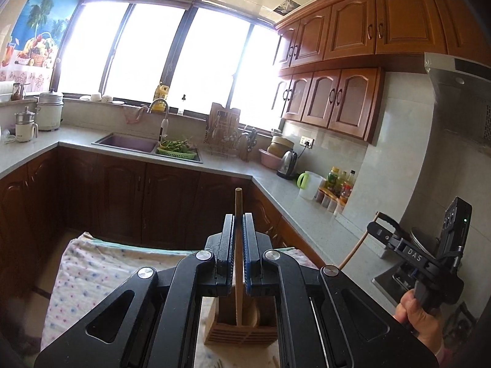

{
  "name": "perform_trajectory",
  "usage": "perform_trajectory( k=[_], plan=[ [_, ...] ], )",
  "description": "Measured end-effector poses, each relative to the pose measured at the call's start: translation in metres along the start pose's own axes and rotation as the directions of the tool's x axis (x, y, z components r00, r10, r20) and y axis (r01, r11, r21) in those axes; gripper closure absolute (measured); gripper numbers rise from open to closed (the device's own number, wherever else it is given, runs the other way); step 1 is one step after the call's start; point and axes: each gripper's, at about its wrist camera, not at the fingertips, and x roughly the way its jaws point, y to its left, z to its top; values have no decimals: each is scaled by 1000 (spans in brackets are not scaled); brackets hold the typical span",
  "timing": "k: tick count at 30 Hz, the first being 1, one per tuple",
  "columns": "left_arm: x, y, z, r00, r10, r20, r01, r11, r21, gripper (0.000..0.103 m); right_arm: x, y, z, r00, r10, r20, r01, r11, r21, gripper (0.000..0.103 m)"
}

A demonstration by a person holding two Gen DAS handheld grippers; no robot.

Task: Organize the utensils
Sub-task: 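Lift and carry both held chopsticks over the wooden holder with both tools, then lower chopsticks into the holder slots and open both tools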

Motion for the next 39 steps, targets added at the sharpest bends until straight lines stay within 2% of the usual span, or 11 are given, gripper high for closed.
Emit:
perform_trajectory(
  k=[6, 10, 18, 23, 35, 37, 38, 39],
  plan=[
    [52, 21, -23, 998, 40, -48, -44, 996, -74, 99, 36, -17, -27, 999, -15, -31, 15, 999, 29, 98],
    [73, 33, -44, 996, 60, -70, -68, 992, -108, 99, 55, -26, -48, 998, -35, -59, 38, 998, 45, 98],
    [97, 30, -69, 991, 68, -119, -79, 993, -86, 99, 75, -33, -74, 991, -50, -125, 58, 997, 57, 98],
    [113, 30, -83, 983, 72, -172, -86, 993, -75, 99, 75, -31, -75, 991, -55, -120, 61, 997, 51, 98],
    [117, 30, -82, 980, 82, -182, -94, 994, -58, 98, 80, -37, -74, 989, -51, -140, 62, 995, 72, 97],
    [118, 30, -83, 975, 86, -206, -101, 993, -61, 89, 80, -38, -73, 989, -32, -144, 45, 995, 85, 93],
    [119, 30, -83, 973, 84, -215, -101, 993, -66, 78, 79, -39, -73, 989, -32, -145, 46, 995, 93, 90],
    [117, 31, -84, 973, 83, -217, -100, 992, -72, 63, 77, -40, -72, 989, -29, -142, 44, 994, 101, 82]
  ],
)
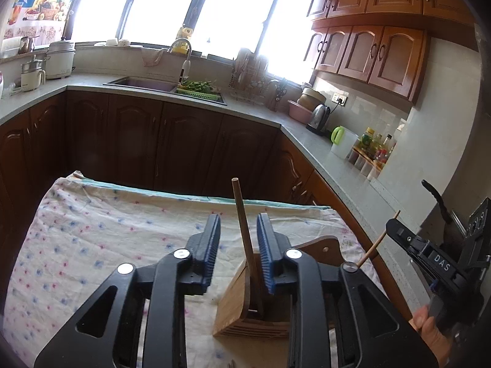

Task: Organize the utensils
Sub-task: 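Lower chopsticks into the holder slots and open both tools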

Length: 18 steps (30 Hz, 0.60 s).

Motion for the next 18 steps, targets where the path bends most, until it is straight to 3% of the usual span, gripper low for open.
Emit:
perform_trajectory(
  k=[2, 4, 6, 8, 11, 18],
  plan=[
    [-6, 2, -3, 1000, 4, 7, -3, 1000, -9, 50, -8, -2, 0, 1000, 16, 20, -16, 1000, 14, 38],
    [-14, 4, -5, 1000, 4, 11, -4, 1000, -14, 46, -18, -3, 1, 999, 26, 44, -27, 999, 21, 25],
    [-22, 8, -9, 1000, 11, 9, -11, 1000, -22, 34, -27, -3, 2, 998, 30, 52, -31, 999, 23, 21],
    [-32, 13, -14, 1000, 19, 7, -19, 999, -31, 30, -37, -4, -1, 998, 36, 56, -37, 999, 27, 7],
    [-49, 19, -25, 999, 32, -2, -32, 999, -44, 23, -52, -6, -9, 998, 34, 49, -35, 999, 28, 4],
    [-85, 35, -67, 997, 51, -55, -55, 996, -65, 23, -85, -11, -43, 999, 33, -3, -32, 999, 35, 3]
  ],
)
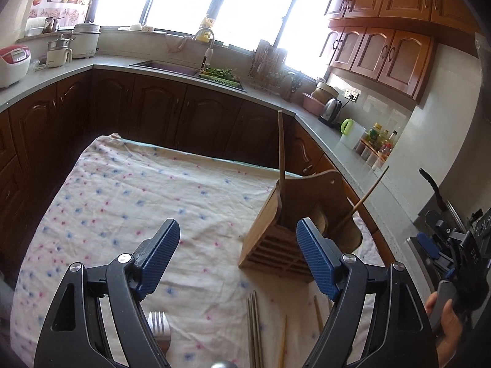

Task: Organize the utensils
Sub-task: 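Lower chopsticks into the holder slots and open both tools, then move both tools back down toward the spoon and fork on the cloth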

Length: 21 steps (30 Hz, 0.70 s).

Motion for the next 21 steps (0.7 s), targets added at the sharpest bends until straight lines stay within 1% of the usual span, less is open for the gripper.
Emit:
perform_trajectory(
  k=[6, 10, 18, 21],
  plan=[
    [-21, 15, -41, 998, 21, -52, -23, 999, -31, 23, -25, -7, -32, 999, -19, -51, 19, 1000, 8, 3],
    [-34, 23, -62, 996, 29, -80, -33, 998, -50, 23, -39, -12, -49, 996, -27, -80, 28, 999, 19, 3],
    [-52, 27, -98, 991, 53, -125, -58, 997, -43, 23, -67, -20, -82, 992, -54, -115, 56, 998, 14, 3],
    [-54, 29, -111, 988, 48, -146, -55, 998, -43, 23, -72, -26, -96, 988, -62, -140, 67, 997, 31, 3]
  ],
)
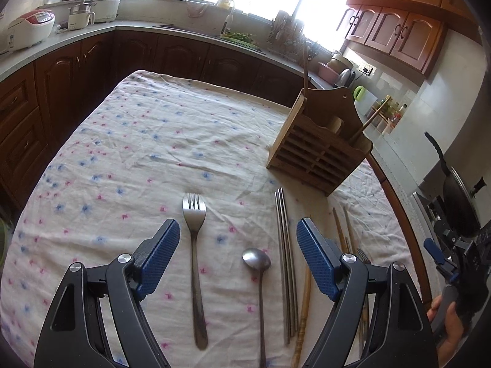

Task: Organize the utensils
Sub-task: 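Move both tools back down toward the spoon and fork on the cloth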

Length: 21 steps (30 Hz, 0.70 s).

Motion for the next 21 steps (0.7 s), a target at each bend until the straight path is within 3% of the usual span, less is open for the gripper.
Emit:
perform_trajectory(
  k=[10, 21],
  plan=[
    [8, 0, -32, 997, 14, -75, -14, 1000, 8, 23, -3, -12, -35, 997, -20, -79, 21, 1000, 4, 3],
    [23, -14, -42, 991, 32, -133, -23, 997, 69, 23, 10, -9, -45, 991, -19, -129, 14, 999, -39, 6]
  ],
)
